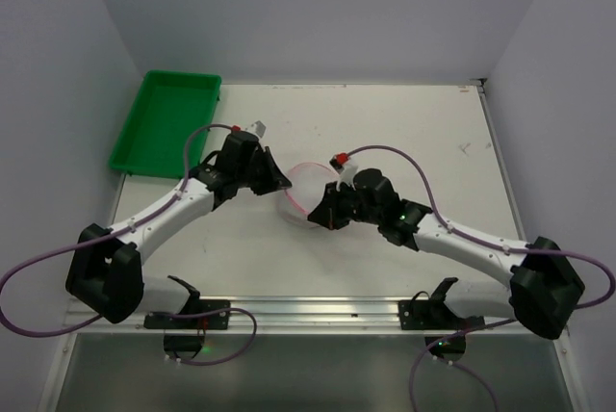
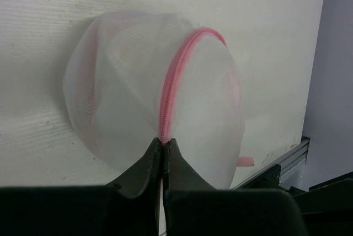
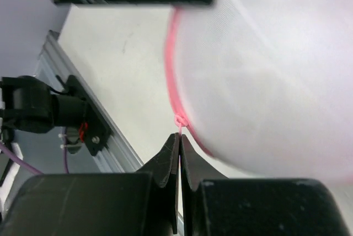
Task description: Unzip the laundry bag and remove the bra
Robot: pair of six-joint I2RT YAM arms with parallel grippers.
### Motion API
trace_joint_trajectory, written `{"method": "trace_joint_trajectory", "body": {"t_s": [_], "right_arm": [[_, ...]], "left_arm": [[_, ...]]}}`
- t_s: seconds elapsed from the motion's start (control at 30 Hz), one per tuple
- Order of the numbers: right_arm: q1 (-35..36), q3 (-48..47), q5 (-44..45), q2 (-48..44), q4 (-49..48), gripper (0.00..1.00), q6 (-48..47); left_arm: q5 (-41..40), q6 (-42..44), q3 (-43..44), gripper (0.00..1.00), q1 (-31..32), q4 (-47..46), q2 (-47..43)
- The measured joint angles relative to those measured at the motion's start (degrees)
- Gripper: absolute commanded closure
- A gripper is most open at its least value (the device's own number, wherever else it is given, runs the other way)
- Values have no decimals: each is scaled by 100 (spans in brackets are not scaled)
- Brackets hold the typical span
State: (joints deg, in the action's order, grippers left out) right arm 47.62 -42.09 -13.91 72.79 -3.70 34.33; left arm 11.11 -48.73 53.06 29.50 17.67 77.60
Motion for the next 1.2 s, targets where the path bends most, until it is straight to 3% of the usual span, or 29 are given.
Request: {"method": "trace_joint_trajectory", "body": {"t_s": [0.27, 0.33, 0.37, 0.43, 0.47, 0.57, 0.7, 0.93, 1.07, 1.2], "right_arm": [[-708, 1099, 251, -1193, 457, 100, 15], [-728, 1086, 245, -1261, 533, 100, -24], [-721, 1056, 245, -1270, 634, 93, -74], [-737, 949, 339, -1246, 981, 76, -201], [-756, 850, 402, -1211, 1193, 60, -256], [-780, 291, 483, -1038, 1845, 41, -529], [-743, -815, 608, -874, 2446, 32, -927], [-254, -2114, 852, -378, 2743, 32, -1403], [118, -2706, 1019, 400, 2918, 32, -1556], [415, -3215, 1309, 1169, 3136, 32, -1563]], "left_arm": [[59, -273, -625, 100, 39, -227, -509], [57, -455, -1016, 83, 92, -389, -815], [57, -566, -1217, 64, 140, -492, -992], [35, -708, -1648, 44, 219, -660, -1386], [20, -748, -1797, 26, 232, -651, -1552], [-177, -741, -1912, 4, 243, -540, -1856], [-494, -560, -1613, 2, 212, -275, -2096], [-612, -160, -1294, 10, -439, -173, -2057], [-400, -4, -1534, 11, -1008, -258, -1659], [-57, 61, -1641, 17, -1086, -542, -968]]}}
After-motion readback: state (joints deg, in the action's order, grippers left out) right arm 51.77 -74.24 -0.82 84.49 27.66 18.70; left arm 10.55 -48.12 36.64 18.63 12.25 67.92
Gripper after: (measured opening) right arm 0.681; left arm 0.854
